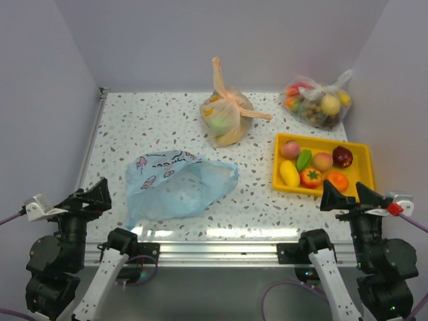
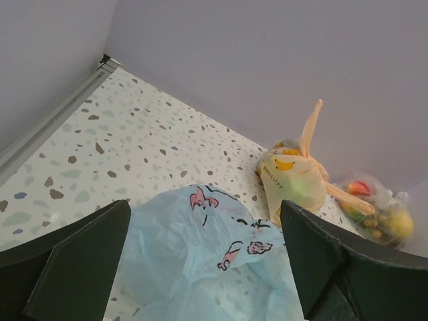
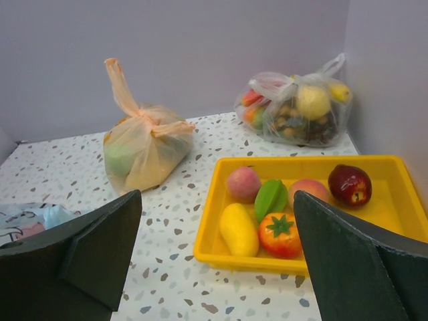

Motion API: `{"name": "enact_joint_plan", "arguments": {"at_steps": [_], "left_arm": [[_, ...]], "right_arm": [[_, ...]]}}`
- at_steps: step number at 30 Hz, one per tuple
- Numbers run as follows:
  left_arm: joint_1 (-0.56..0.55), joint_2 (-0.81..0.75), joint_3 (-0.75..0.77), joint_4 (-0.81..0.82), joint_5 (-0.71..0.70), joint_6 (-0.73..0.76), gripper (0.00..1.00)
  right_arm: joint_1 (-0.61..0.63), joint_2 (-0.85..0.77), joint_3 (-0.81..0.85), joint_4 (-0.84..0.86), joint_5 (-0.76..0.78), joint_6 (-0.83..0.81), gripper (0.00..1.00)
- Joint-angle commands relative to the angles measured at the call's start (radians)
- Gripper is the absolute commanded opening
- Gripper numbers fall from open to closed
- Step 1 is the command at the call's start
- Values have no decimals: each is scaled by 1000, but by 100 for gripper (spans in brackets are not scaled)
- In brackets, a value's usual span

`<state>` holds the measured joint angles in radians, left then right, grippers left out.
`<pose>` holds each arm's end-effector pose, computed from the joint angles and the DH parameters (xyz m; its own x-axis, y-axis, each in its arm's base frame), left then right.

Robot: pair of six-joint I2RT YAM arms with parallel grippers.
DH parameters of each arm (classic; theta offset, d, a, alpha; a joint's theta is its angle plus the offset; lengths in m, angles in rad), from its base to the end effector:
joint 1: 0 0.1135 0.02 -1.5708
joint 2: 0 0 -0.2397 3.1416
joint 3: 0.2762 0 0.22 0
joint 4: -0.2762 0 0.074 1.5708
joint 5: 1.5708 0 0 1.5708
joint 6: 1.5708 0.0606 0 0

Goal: Untie the knot of the plastic bag and take out the fruit

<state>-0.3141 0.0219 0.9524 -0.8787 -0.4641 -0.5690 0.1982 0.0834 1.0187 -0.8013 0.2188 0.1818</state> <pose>-0.0043 0.0299 0.3310 0.1217 -0.5461 -0.8288 -0.0989 0.8242 -0.5576 -0.0068 -0.0148 0.3572 0.1322 0.2066 -0.9695 -0.0053 0.9782 0.2077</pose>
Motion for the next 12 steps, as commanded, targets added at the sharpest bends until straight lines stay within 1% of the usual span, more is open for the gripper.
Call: {"name": "enact_joint_plan", "arguments": {"at_steps": [1,12], "left_arm": [[6,-14,13,23,-48,-29,100],[6,0,5,33,-48,-43,100]], "right_arm": [[3,-4,-8,-1,5,-19,99],[4,6,-15,19,-2,-19,99]]}}
